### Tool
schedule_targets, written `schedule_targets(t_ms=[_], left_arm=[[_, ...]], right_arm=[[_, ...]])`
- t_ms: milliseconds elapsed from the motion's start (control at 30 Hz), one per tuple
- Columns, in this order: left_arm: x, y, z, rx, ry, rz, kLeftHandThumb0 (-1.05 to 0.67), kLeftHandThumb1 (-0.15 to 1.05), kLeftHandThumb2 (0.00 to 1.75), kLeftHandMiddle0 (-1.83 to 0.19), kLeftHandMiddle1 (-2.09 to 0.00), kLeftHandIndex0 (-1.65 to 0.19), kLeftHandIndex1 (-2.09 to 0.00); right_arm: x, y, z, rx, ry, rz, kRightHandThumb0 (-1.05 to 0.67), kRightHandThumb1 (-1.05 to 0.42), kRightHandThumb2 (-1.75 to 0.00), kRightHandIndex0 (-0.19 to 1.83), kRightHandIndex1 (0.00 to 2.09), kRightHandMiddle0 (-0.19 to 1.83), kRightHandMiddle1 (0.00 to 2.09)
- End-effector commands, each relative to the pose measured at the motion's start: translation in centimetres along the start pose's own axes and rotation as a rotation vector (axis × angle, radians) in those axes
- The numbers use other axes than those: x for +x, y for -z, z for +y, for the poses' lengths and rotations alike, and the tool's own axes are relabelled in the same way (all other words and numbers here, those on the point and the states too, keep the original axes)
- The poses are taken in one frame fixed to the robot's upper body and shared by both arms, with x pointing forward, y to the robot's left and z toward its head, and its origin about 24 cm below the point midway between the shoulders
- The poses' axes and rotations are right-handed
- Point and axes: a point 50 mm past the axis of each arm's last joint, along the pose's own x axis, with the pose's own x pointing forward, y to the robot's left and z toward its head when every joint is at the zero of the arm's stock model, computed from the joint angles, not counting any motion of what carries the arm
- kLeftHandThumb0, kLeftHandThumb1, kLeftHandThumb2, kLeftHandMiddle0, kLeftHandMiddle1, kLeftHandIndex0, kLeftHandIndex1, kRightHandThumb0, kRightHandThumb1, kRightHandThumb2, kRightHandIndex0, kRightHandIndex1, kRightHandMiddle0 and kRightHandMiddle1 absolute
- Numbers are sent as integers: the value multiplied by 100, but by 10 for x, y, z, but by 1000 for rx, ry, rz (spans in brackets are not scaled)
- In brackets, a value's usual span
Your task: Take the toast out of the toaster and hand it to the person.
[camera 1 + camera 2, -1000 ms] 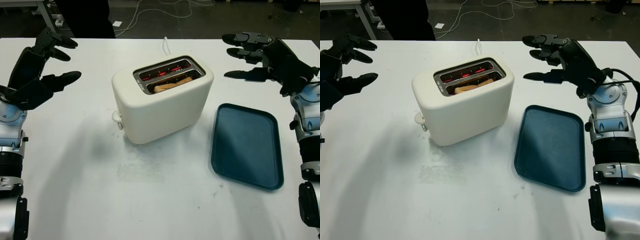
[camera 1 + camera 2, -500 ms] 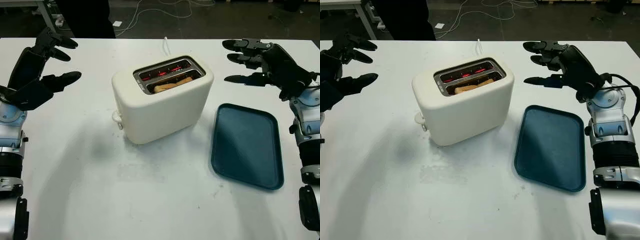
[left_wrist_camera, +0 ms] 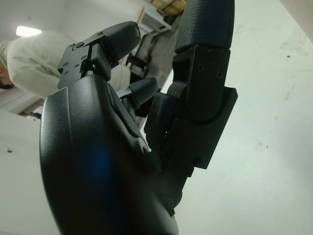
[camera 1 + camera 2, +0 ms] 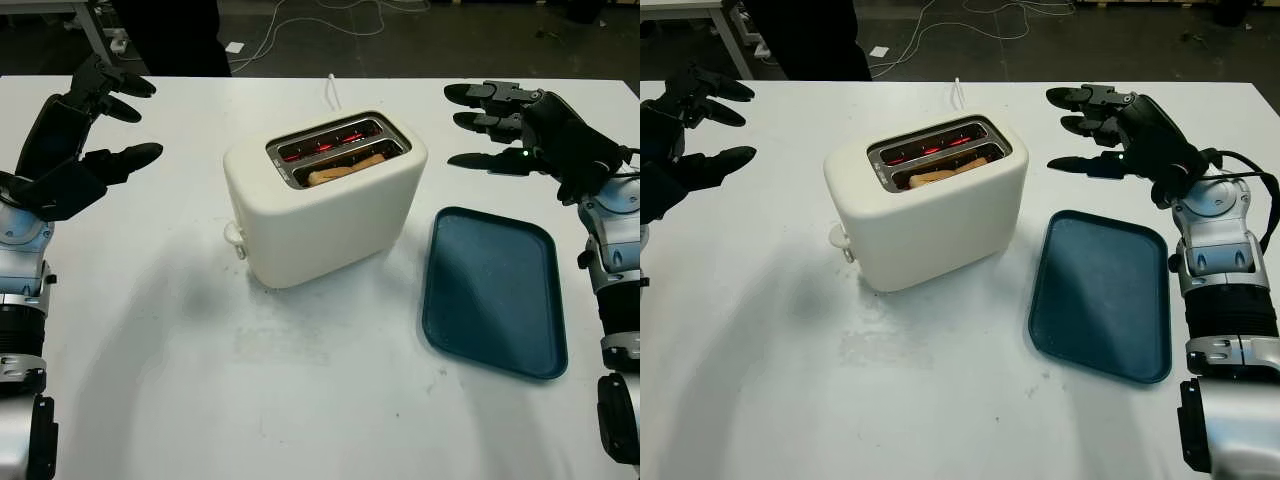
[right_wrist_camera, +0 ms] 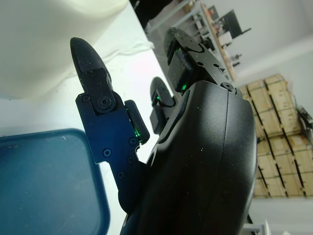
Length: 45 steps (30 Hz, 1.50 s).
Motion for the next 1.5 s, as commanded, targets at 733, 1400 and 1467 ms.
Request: schedule_targets(t_ms=[733, 1400, 1467], left_arm=[[0, 0, 1, -1, -5, 9, -105, 92, 24, 0, -147, 0, -129], [-1, 0, 2, -3, -5, -3, -105, 92, 24, 0, -147, 0, -128], [-1, 0, 2, -1, -5, 1, -105, 92, 24, 0, -147, 0, -128]], right_arm=[[0, 1, 0, 7, -3, -13, -54, -77, 0, 44, 0, 45, 0], [-1, 1, 0, 5, 3, -18, -54, -77, 0, 46, 1, 47, 0], [-1, 1, 0, 3, 2, -16, -54, -77, 0, 46, 0, 46, 0]])
